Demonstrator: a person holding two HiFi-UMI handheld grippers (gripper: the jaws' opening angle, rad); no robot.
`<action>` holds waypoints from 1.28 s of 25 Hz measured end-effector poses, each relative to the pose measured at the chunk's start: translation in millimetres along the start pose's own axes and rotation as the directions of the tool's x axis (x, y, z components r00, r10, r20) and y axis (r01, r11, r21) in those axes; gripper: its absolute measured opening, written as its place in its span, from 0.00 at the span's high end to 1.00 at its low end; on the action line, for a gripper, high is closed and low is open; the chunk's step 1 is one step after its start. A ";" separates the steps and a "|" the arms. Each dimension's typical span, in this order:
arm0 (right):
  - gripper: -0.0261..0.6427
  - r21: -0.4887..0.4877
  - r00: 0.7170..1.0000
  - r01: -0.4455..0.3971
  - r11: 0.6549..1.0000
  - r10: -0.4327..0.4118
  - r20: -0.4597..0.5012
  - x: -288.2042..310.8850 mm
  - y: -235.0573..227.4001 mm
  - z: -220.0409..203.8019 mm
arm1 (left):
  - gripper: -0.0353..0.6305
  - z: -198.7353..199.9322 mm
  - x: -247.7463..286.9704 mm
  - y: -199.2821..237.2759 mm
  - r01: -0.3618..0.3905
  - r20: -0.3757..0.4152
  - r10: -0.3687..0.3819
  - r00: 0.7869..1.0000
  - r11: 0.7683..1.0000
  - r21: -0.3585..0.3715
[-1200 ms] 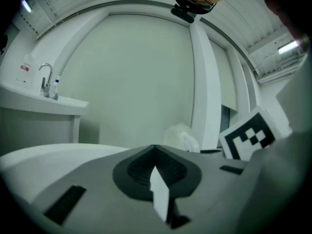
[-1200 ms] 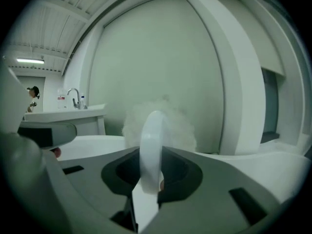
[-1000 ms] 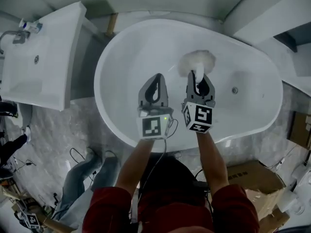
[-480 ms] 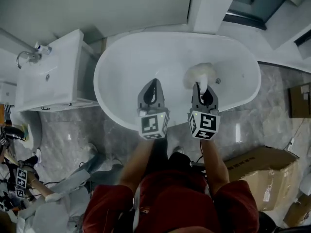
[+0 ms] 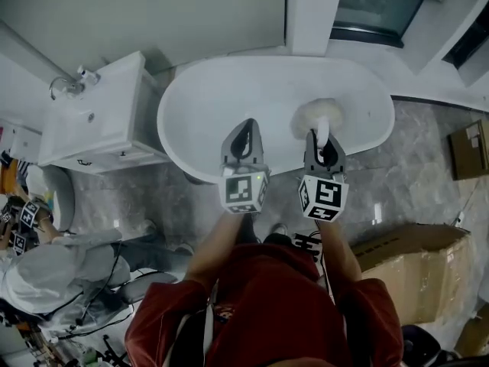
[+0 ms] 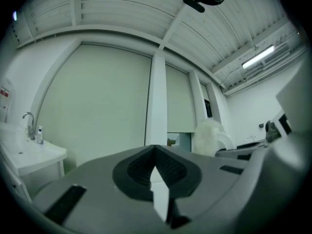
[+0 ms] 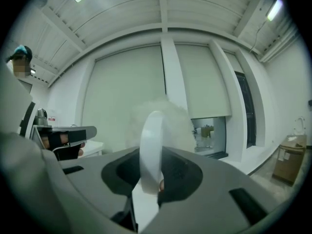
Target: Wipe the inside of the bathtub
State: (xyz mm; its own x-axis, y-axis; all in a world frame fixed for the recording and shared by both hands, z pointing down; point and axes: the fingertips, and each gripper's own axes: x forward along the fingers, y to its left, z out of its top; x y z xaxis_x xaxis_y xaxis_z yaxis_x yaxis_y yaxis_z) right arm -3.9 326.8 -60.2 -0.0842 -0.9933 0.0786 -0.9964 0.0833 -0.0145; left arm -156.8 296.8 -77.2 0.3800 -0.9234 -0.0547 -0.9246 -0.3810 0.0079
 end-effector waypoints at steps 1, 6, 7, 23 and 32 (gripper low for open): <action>0.82 0.005 1.000 0.004 1.000 -0.004 0.003 -8.9 -3.4 5.4 | 0.92 5.4 -3.6 -5.4 0.009 0.001 -0.009 1.000 1.000 0.003; 0.82 0.021 0.998 0.067 0.998 -0.067 0.011 -60.2 -23.3 17.9 | 0.92 30.7 -27.4 -40.2 0.098 0.035 -0.100 0.994 0.993 0.061; 0.83 0.021 0.996 0.087 0.996 -0.088 0.008 -66.7 -23.4 17.9 | 0.92 34.9 -31.2 -43.1 0.115 0.045 -0.119 0.992 0.991 0.074; 0.83 -0.009 0.992 0.076 0.997 -0.075 0.100 -97.9 59.6 56.5 | 0.92 62.3 -86.2 12.8 0.182 0.144 -0.184 0.972 0.983 0.032; 0.82 -0.026 0.988 0.083 0.996 -0.079 0.133 -190.4 19.8 46.0 | 0.92 66.3 -155.2 -74.2 0.189 0.173 -0.196 0.965 0.980 0.057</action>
State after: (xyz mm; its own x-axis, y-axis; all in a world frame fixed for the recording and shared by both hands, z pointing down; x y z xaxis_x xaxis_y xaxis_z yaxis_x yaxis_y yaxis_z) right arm -7.3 513.9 -121.3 -0.0032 -0.9985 -0.0541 -0.9998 0.0022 0.0177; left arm -149.0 471.5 -135.4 0.5430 -0.8083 -0.2275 -0.8363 -0.5450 -0.0599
